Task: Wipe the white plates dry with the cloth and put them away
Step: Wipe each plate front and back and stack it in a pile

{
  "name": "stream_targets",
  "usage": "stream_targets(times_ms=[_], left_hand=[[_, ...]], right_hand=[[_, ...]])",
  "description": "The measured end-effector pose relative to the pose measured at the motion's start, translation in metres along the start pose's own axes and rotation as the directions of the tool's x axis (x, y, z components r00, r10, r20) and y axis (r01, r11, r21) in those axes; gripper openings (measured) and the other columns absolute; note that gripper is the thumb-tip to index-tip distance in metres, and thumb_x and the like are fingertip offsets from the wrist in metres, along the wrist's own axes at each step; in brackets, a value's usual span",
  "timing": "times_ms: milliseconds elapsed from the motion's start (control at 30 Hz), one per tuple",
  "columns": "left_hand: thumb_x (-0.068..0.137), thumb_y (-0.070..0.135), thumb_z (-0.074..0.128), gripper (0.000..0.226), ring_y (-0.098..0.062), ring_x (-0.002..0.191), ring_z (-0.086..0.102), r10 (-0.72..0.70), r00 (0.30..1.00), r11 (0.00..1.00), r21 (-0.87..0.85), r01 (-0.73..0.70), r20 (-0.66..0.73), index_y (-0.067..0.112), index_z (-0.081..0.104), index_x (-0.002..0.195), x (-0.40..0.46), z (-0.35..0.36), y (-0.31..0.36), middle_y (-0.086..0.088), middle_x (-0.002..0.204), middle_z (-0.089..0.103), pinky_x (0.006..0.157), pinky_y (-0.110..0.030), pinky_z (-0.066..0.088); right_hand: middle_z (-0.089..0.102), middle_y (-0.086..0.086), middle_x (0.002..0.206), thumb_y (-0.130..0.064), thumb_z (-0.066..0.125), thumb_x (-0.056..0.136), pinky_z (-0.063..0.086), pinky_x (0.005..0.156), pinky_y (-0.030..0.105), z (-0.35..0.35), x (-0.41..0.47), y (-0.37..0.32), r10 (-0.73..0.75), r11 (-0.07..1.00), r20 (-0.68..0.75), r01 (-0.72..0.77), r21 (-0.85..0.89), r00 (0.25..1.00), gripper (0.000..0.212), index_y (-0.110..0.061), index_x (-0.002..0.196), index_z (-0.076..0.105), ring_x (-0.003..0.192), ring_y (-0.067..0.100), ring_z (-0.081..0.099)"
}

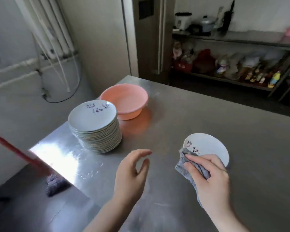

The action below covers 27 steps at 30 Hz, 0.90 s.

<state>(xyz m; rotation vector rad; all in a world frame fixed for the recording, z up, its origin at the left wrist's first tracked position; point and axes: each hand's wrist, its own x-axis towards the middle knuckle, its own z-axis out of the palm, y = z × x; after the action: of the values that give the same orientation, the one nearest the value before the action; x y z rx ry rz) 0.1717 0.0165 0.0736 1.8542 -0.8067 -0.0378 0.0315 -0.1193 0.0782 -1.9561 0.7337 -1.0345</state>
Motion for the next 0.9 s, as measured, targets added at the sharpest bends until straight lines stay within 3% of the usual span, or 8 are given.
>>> stream_targets(times_ms=[100, 233, 333, 467, 567, 700, 900], left_hand=[[0.084, 0.016, 0.059, 0.023, 0.008, 0.098, 0.061, 0.032, 0.992, 0.995, 0.098, -0.02, -0.123, 0.034, 0.07, 0.096, 0.0, -0.056, -0.006, 0.024, 0.099, 0.068, 0.082, -0.011, 0.046], [0.087, 0.002, 0.065, 0.041, 0.008, 0.093, 0.061, -0.009, 0.966, 0.997, 0.07, 0.028, -0.259, 0.043, 0.065, 0.091, 0.007, -0.11, -0.036, 0.025, 0.098, 0.068, 0.062, -0.012, 0.045], [0.086, -0.001, 0.067, 0.042, 0.009, 0.093, 0.061, -0.047, 0.955, 0.994, 0.08, 0.074, -0.294, 0.041, 0.065, 0.091, 0.022, -0.141, -0.069, 0.027, 0.094, 0.068, 0.064, -0.007, 0.042], [0.088, 0.013, 0.065, 0.031, 0.009, 0.09, 0.06, -0.106, 0.966, 0.974, 0.173, 0.149, -0.235, 0.044, 0.063, 0.093, 0.064, -0.182, -0.118, 0.026, 0.094, 0.066, 0.064, -0.007, 0.04], [0.09, 0.03, 0.063, 0.01, 0.009, 0.087, 0.058, -0.161, 0.974, 0.945, 0.261, 0.198, -0.157, 0.035, 0.066, 0.098, 0.103, -0.21, -0.153, 0.022, 0.097, 0.063, 0.061, -0.008, 0.037], [0.091, 0.048, 0.057, 0.02, 0.0, 0.082, 0.058, -0.224, 0.974, 0.912, 0.344, 0.223, -0.037, 0.03, 0.064, 0.098, 0.154, -0.226, -0.177, 0.016, 0.096, 0.061, 0.064, -0.026, 0.047], [0.084, 0.059, 0.056, 0.033, -0.003, 0.069, 0.053, -0.324, 0.945, 0.859, 0.427, 0.281, 0.032, 0.027, 0.05, 0.076, 0.191, -0.224, -0.183, 0.01, 0.077, 0.057, 0.054, -0.028, 0.035]], right_hand=[[0.058, -0.016, 0.089, -0.012, 0.079, 0.076, 0.036, 0.08, 0.002, 0.036, 0.008, -0.021, -0.137, 0.99, 0.083, 0.139, -0.017, 0.987, 0.022, -0.026, 0.092, 0.075, 0.089, -0.001, 0.058], [0.057, -0.018, 0.088, -0.011, 0.08, 0.075, 0.038, 0.08, 0.006, 0.084, 0.009, -0.046, -0.213, 0.976, 0.123, 0.217, -0.019, 0.969, 0.019, -0.022, 0.091, 0.076, 0.087, 0.004, 0.058], [0.057, -0.018, 0.089, -0.021, 0.074, 0.077, 0.039, 0.079, 0.008, 0.122, 0.01, -0.057, -0.241, 0.97, 0.125, 0.245, -0.013, 0.962, 0.014, -0.023, 0.091, 0.076, 0.086, 0.005, 0.058], [0.058, -0.017, 0.091, -0.017, 0.076, 0.077, 0.039, 0.078, 0.007, 0.176, 0.017, -0.067, -0.221, 0.971, 0.057, 0.225, -0.077, 0.974, 0.018, -0.028, 0.091, 0.075, 0.087, 0.002, 0.059], [0.058, -0.02, 0.093, -0.022, 0.071, 0.078, 0.036, 0.076, 0.002, 0.21, 0.024, -0.082, -0.222, 0.971, -0.036, 0.217, -0.104, 0.974, 0.02, -0.035, 0.094, 0.07, 0.087, -0.003, 0.059], [0.058, -0.022, 0.094, -0.022, 0.076, 0.08, 0.037, 0.077, 0.003, 0.235, 0.033, -0.1, -0.185, 0.975, -0.121, 0.166, -0.147, 0.975, 0.021, -0.035, 0.094, 0.069, 0.087, -0.003, 0.058], [0.058, -0.019, 0.093, -0.025, 0.069, 0.077, 0.034, 0.076, 0.0, 0.242, 0.034, -0.115, -0.135, 0.969, -0.177, 0.092, -0.228, 0.975, 0.017, -0.035, 0.091, 0.07, 0.088, -0.007, 0.056]])
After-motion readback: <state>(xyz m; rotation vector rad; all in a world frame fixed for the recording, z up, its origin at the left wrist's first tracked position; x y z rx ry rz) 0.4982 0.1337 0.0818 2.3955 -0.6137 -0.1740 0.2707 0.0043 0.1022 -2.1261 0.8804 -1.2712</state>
